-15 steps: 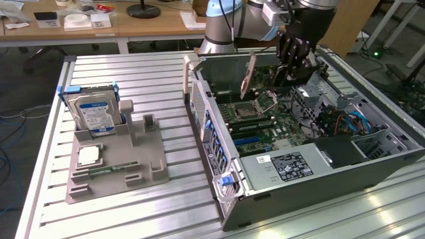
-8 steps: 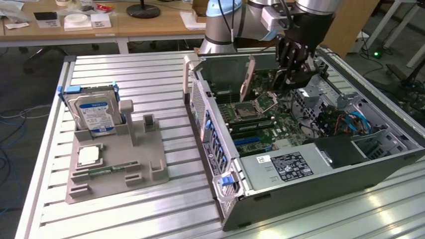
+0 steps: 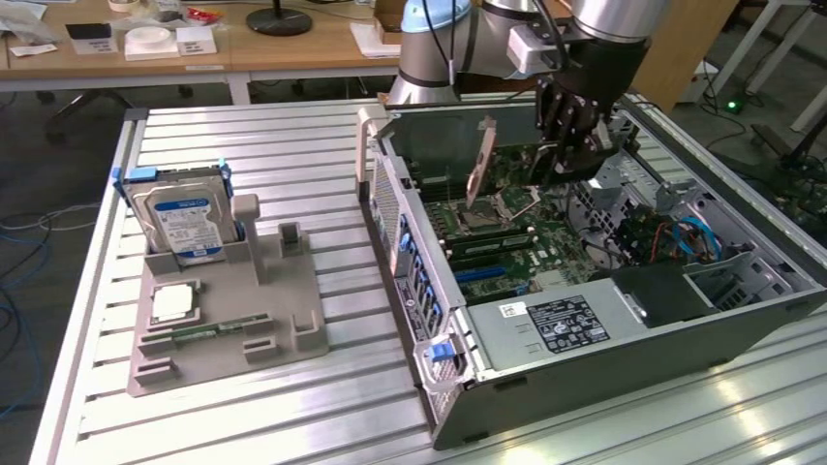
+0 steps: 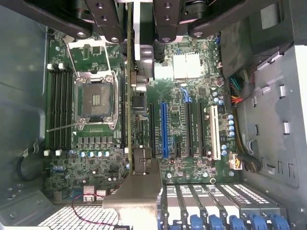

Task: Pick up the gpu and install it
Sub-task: 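Insert the gpu into the slot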

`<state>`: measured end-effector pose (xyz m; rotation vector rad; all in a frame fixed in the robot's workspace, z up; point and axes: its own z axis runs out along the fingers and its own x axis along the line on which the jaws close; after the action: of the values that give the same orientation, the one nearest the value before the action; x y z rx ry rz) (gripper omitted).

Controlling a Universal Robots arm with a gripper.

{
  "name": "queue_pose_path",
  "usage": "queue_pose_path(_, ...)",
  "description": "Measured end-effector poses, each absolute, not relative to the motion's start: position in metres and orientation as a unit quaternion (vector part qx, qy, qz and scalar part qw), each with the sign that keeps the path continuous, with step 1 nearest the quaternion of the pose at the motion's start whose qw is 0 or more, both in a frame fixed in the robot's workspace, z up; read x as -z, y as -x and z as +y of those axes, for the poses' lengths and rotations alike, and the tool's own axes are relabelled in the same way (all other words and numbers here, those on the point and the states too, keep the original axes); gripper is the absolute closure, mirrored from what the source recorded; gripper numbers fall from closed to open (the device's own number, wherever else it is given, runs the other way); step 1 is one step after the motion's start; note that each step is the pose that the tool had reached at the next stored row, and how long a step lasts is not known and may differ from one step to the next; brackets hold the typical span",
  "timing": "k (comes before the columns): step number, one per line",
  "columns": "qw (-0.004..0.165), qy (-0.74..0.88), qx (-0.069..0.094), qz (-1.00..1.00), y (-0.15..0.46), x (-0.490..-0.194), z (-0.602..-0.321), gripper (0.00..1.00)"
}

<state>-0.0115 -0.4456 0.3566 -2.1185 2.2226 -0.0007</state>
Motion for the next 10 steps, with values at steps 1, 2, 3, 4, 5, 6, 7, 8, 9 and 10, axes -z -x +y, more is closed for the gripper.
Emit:
queue_pose_path(1,0.036,0.69,0.0,0.723,0.0117,-0.3556,-0.4456,0.72)
queue_pose_path(2,0.036,0.69,0.0,0.723,0.0118,-0.3547,-0.4456,0.72)
queue_pose_path(3,0.036,0.69,0.0,0.723,0.012,-0.3538,-0.4456,0.72)
queue_pose_path(4,0.036,0.69,0.0,0.723,0.0122,-0.3529,-0.4456,0.72)
queue_pose_path(5,0.036,0.69,0.0,0.723,0.0123,-0.3522,-0.4456,0.72)
queue_pose_path(6,0.036,0.69,0.0,0.723,0.0124,-0.3514,-0.4456,0.72)
queue_pose_path(7,0.036,0.69,0.0,0.723,0.0126,-0.3507,-0.4456,0.72)
queue_pose_path(8,0.036,0.689,0.0,0.723,0.0127,-0.3497,-0.4456,0.72)
queue_pose_path(9,0.036,0.69,0.0,0.723,0.0128,-0.3488,-0.4457,0.72)
queue_pose_path(10,0.036,0.69,0.0,0.723,0.0128,-0.3477,-0.446,0.72)
